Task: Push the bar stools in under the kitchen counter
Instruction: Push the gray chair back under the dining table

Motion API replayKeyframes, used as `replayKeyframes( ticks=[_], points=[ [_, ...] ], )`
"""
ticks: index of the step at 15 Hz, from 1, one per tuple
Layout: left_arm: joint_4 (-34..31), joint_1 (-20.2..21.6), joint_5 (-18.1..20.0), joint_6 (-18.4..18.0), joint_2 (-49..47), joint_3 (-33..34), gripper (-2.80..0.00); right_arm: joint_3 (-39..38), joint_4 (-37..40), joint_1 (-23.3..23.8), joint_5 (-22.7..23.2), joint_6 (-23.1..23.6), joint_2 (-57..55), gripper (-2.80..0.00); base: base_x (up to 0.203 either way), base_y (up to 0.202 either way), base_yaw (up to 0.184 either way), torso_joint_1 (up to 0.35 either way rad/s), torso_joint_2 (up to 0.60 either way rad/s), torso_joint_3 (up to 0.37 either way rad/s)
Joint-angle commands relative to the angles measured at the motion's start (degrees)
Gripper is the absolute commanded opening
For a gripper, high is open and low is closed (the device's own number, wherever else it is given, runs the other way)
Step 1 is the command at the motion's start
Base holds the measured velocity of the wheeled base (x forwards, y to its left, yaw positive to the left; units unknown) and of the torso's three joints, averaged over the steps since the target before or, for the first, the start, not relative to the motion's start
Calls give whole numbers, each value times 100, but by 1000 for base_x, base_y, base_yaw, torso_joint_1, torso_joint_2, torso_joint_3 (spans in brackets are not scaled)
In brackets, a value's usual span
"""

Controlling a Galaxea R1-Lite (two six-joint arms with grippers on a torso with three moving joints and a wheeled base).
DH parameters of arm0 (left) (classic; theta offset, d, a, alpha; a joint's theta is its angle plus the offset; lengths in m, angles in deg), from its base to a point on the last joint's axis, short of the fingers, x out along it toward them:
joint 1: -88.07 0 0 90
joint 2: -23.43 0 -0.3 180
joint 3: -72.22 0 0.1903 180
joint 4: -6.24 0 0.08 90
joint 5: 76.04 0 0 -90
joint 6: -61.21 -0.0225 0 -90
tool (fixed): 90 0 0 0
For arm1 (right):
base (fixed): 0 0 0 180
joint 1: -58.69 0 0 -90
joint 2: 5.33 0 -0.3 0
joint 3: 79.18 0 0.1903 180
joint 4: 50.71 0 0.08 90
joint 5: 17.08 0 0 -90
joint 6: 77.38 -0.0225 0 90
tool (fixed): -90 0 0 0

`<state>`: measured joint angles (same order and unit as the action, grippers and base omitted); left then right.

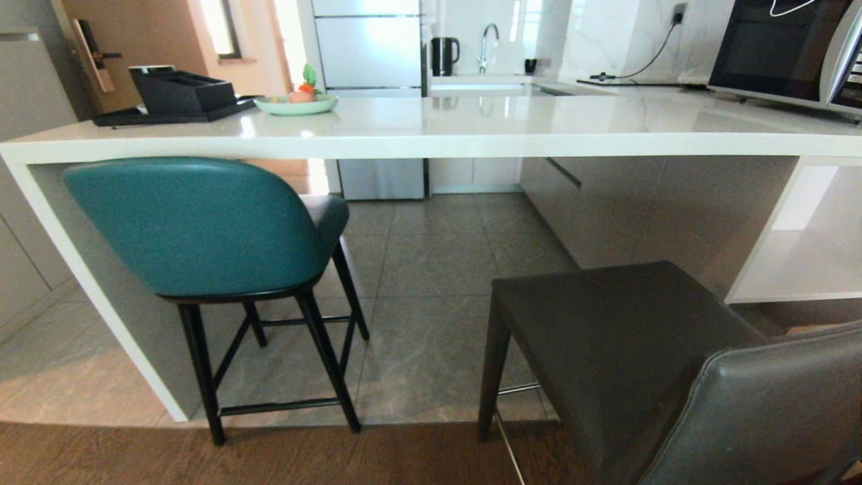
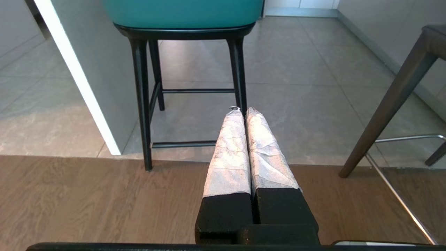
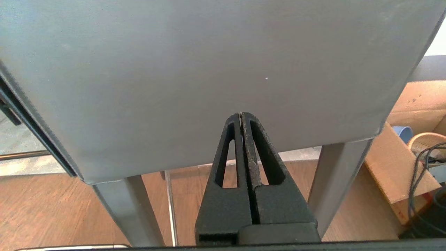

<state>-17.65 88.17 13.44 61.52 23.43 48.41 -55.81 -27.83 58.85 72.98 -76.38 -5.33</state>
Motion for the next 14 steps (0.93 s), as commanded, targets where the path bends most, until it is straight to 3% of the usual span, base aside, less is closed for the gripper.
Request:
replayKeyframes(
  ticks=[1,7,14],
  points=[
    [-1,-1,-1,5,-9,0,-280,-26,-4,-7,3,5,-9,-280,0,0,0,0,0,0],
    [8,-10,-9,22,-9,9,-280,-26,-4,2,3,5,-9,-280,0,0,0,0,0,0],
    [8,16,-9,13,-9,9,-280,-26,-4,2,3,5,-9,-280,-185,0,-3,2,2,2]
  ],
)
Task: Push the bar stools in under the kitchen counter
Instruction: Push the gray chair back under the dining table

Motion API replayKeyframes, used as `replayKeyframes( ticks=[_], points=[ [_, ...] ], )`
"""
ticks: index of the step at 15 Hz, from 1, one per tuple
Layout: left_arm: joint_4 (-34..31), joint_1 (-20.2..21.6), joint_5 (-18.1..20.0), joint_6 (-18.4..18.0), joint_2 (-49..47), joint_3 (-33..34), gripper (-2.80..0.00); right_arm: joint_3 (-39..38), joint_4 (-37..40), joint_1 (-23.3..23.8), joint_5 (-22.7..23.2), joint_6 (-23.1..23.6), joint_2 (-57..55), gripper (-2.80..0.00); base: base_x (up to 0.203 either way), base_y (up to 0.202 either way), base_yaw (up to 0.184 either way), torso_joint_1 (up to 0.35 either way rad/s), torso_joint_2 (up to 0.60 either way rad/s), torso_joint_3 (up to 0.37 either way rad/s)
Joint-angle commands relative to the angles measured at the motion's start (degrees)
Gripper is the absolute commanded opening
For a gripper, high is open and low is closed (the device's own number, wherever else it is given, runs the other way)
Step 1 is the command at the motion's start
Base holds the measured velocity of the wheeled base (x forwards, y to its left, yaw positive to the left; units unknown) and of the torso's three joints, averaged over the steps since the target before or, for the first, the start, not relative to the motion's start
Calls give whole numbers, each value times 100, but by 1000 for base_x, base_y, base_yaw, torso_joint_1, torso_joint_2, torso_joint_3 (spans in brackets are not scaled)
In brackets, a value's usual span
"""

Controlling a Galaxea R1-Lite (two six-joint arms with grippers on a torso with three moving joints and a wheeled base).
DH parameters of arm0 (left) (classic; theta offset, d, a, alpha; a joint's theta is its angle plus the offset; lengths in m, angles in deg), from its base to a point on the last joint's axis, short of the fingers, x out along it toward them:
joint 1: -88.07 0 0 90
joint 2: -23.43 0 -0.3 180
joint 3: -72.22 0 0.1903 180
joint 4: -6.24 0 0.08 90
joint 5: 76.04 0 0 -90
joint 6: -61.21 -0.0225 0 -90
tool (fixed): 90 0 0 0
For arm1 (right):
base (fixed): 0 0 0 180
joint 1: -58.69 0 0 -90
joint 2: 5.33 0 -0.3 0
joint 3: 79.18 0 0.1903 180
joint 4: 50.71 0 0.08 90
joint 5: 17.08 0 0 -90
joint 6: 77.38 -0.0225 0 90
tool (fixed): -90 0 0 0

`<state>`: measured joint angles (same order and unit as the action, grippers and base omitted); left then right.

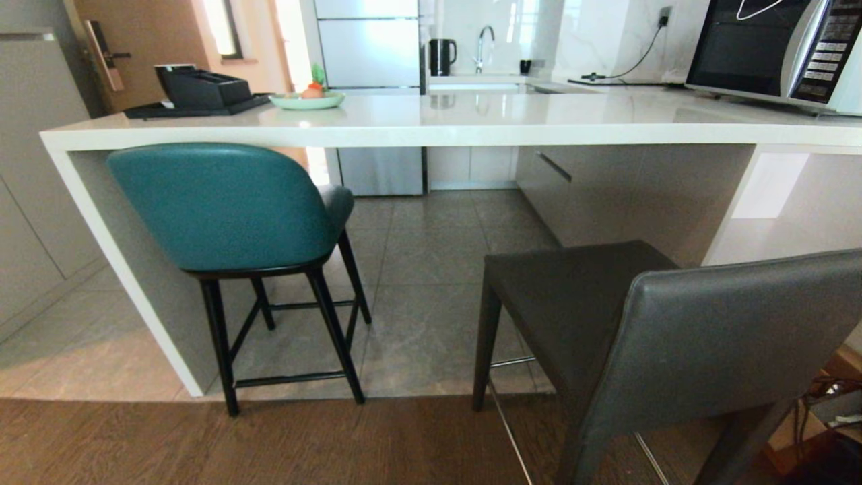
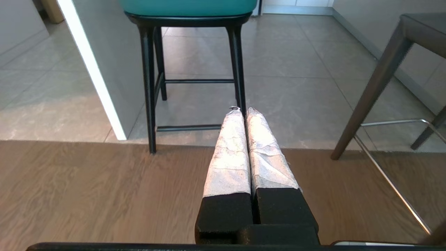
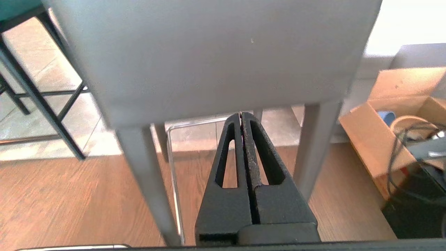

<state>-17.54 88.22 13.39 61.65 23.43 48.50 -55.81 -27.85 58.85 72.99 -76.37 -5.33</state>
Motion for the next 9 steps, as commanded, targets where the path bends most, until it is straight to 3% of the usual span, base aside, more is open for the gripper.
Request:
replayKeyframes(
  ticks=[1,6,9],
  points=[
    [-3,11,-4,0,-9,0,-280,-26,-2,2,1,4,-9,-280,-102,0,-3,-6,3,2],
    [-20,19,-4,-9,-9,-9,-280,-26,-2,-6,1,4,-9,-280,0,0,0,0,0,0],
    [-23,11,-4,-9,-9,-9,-280,-26,-2,2,1,4,-9,-280,2,-129,5,5,3,-1]
  ],
)
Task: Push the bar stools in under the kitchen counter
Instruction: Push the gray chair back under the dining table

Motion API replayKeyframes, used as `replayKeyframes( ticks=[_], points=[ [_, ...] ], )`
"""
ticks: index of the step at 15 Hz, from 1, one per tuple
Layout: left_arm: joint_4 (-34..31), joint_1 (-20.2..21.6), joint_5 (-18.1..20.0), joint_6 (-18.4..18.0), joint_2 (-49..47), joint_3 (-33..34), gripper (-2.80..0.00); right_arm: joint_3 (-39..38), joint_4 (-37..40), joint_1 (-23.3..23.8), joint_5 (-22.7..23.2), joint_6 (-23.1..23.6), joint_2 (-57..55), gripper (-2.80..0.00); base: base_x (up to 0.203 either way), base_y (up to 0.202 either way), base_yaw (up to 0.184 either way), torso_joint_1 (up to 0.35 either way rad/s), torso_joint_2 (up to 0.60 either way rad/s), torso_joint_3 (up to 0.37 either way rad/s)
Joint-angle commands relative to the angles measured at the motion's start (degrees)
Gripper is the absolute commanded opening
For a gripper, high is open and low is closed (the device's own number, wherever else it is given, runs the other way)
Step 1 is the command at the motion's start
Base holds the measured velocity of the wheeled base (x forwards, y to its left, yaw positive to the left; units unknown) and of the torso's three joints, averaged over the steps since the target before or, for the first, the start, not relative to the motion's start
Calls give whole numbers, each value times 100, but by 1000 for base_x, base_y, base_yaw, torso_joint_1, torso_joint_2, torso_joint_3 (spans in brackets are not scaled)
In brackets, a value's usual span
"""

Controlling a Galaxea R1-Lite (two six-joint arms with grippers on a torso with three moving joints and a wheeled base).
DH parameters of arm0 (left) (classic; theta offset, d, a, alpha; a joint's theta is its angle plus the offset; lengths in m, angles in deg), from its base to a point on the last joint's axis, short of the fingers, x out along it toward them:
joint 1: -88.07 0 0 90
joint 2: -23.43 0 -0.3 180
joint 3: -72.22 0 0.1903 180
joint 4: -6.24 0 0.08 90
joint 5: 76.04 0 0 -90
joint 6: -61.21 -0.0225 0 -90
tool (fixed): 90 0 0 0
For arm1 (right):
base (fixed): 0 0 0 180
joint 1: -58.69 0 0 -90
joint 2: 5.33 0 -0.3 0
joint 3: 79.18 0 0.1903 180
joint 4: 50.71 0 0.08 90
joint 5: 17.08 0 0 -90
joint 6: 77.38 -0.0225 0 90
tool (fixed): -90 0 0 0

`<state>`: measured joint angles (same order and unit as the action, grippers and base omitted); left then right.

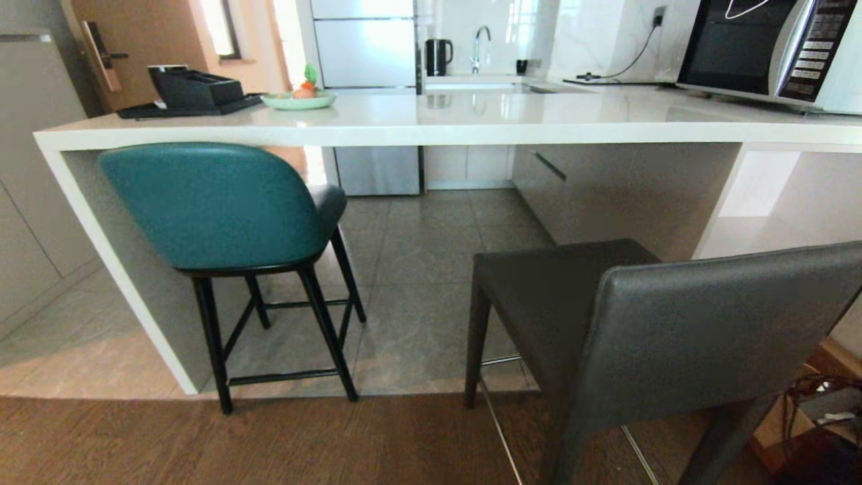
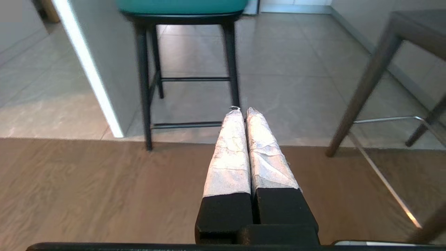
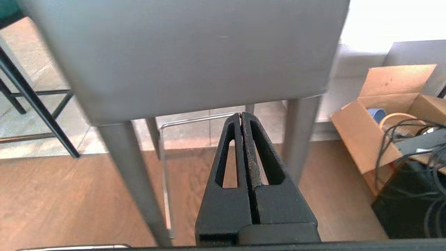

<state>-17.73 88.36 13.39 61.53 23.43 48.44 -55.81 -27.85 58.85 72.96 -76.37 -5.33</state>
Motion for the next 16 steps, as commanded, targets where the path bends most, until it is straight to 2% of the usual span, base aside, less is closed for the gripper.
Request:
replayKeyframes(
  ticks=[1,16],
  points=[
    [-2,-3,-4,4,-9,-2,-280,-26,-2,2,5,4,-9,-280,0,-199,-1,-2,11,5],
    [7,-19,-4,4,-9,-2,-280,-26,-2,2,5,4,-9,-280,0,-193,3,1,3,2]
  ],
)
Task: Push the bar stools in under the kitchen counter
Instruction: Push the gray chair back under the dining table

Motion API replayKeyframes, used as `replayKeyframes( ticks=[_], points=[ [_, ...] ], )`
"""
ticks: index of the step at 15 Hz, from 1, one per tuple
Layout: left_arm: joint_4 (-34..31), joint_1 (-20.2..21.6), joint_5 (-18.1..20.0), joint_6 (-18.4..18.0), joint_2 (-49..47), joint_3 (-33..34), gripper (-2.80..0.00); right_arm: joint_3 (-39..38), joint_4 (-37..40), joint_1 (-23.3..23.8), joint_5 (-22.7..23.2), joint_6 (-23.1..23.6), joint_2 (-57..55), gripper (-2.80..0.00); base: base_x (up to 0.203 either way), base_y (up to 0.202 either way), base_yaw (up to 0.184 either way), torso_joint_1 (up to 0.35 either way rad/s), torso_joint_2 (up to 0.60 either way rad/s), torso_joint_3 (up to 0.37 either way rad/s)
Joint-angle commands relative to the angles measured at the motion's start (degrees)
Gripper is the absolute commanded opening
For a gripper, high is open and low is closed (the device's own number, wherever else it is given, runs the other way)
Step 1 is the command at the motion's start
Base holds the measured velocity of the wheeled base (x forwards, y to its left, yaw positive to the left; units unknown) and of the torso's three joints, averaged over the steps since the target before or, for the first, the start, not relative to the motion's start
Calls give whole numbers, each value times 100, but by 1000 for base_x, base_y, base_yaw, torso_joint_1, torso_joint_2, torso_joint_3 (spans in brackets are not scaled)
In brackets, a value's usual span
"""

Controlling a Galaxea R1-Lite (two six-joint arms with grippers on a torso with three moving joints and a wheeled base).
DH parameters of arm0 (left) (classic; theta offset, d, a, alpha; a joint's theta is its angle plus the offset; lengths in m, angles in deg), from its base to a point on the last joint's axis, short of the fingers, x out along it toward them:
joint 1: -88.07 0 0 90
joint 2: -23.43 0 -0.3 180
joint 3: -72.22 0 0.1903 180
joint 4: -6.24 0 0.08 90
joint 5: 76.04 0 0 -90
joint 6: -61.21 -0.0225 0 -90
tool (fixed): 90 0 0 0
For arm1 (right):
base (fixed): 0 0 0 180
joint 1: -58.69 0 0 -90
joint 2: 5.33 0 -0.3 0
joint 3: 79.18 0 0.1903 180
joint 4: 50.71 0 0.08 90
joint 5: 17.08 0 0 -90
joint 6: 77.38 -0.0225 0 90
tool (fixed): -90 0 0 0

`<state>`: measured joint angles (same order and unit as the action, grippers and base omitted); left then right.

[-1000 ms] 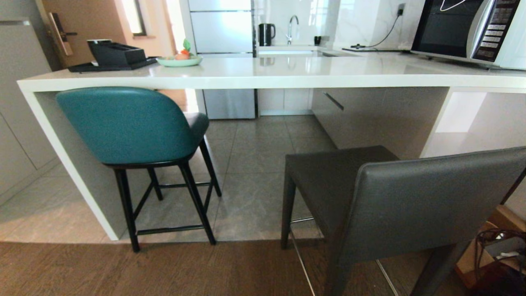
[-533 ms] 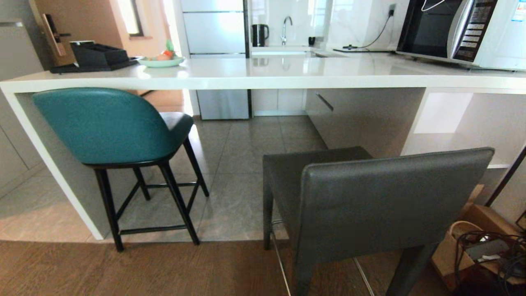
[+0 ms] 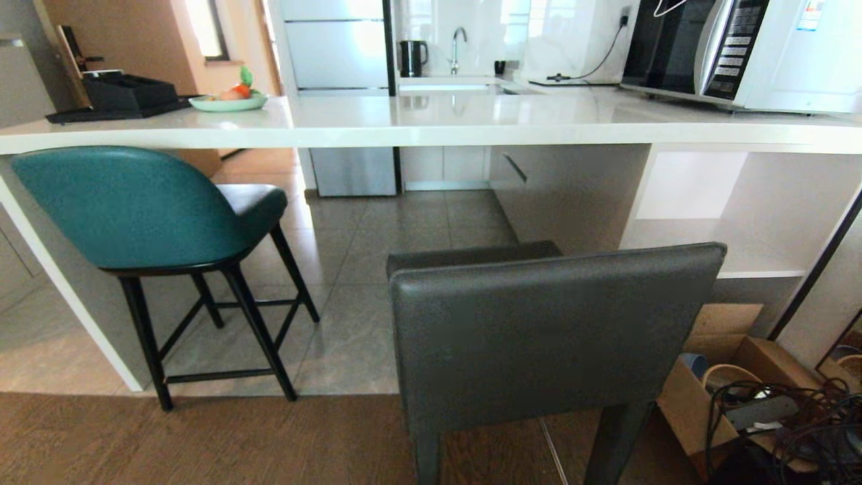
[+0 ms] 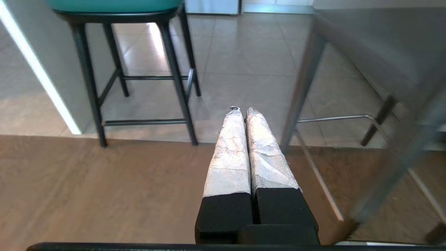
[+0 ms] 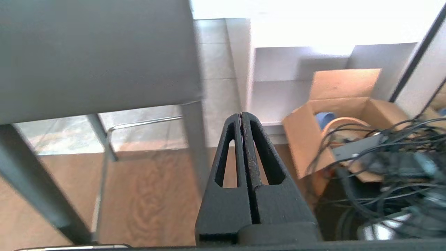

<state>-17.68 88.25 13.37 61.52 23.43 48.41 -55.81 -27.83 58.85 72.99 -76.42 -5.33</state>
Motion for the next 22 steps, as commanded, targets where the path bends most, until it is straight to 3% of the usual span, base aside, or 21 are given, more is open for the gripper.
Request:
replayKeyframes(
  ticks=[1,7,19,22],
  points=[
    [2,-1,-2,5,-9,9,-280,-26,-4,2,1,0,-9,-280,0,-197,1,2,-3,7],
    [2,7,7,-4,-9,1,-280,-26,-4,2,1,0,-9,-280,0,-156,1,3,3,2],
    [11,-1,7,5,0,9,-280,-26,-4,2,-7,-79,-9,-280,0,0,0,0,0,0],
    [11,-9,7,5,0,9,-280,-26,-4,2,-7,-79,-9,-280,175,0,1,-2,3,2]
  ],
)
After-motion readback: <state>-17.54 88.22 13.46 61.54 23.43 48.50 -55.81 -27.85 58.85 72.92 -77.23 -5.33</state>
